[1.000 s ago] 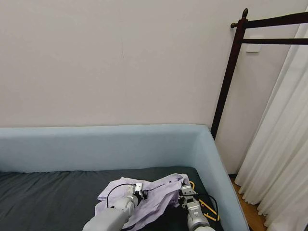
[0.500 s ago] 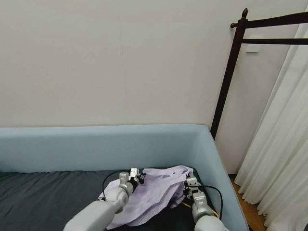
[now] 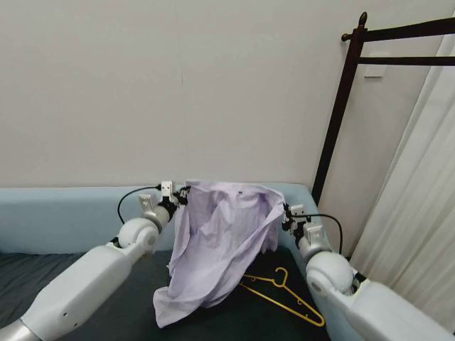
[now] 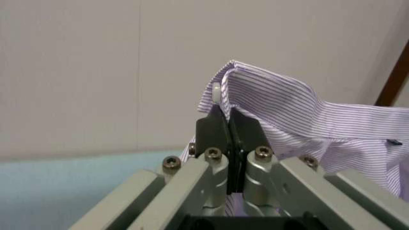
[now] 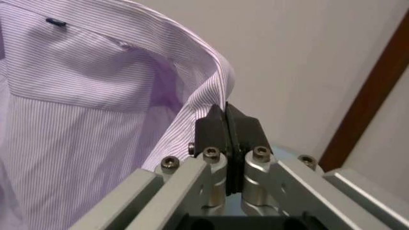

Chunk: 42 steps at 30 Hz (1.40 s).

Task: Pick up the clothes from the sofa and hang them on the clothes hanger.

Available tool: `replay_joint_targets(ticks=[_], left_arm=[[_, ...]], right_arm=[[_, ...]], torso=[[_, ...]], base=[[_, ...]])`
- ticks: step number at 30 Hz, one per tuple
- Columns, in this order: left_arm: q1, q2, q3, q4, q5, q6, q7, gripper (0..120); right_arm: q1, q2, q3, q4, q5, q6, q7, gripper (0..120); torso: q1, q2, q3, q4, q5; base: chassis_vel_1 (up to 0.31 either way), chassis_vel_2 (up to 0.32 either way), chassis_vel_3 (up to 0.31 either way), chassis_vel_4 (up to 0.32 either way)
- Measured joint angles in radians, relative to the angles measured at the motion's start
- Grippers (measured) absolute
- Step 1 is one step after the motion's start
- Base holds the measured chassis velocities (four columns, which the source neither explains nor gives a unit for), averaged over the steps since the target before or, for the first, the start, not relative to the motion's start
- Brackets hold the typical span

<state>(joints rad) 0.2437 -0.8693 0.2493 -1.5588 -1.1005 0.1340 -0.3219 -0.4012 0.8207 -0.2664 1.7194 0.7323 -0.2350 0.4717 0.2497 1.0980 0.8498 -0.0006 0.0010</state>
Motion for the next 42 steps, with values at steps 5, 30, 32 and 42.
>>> replay_joint_targets(ticks=[5,30,32,42], left_arm=[[-0.096,-0.001,0.035,-0.013,0.041,0.049,-0.095,0],[-0.036,0.244,-0.138,-0.359,-0.024,0.188,-0.249,0],[0.053,0.324,-0.222,-0.456,-0.074,0.196,-0.256,0],[0.184,0.489,-0.353,-0.676,-0.191,0.193,-0.307,0]], right_arm=[[0.194,0.042,-0.075,-0.091,0.108,-0.002,-0.012,0],[0.327,-0.063,-0.074,0.211,0.337,-0.127,0.069,0],[0.304,-0.096,-0.044,0.288,0.373,-0.15,0.084,0],[0.236,-0.156,0.038,0.457,0.428,-0.175,0.092,0]], torso=[[0.0,0.0,0.0,0.0003,-0.0002],[0.0,0.0,0.0,0.0006,-0.0003],[0.0,0.0,0.0,0.0008,-0.0003],[0.0,0.0,0.0,0.0,0.0001]], base=[[0.0,0.0,0.0,0.0],[0.0,0.0,0.0,0.0],[0.0,0.0,0.0,0.0],[0.0,0.0,0.0,0.0]])
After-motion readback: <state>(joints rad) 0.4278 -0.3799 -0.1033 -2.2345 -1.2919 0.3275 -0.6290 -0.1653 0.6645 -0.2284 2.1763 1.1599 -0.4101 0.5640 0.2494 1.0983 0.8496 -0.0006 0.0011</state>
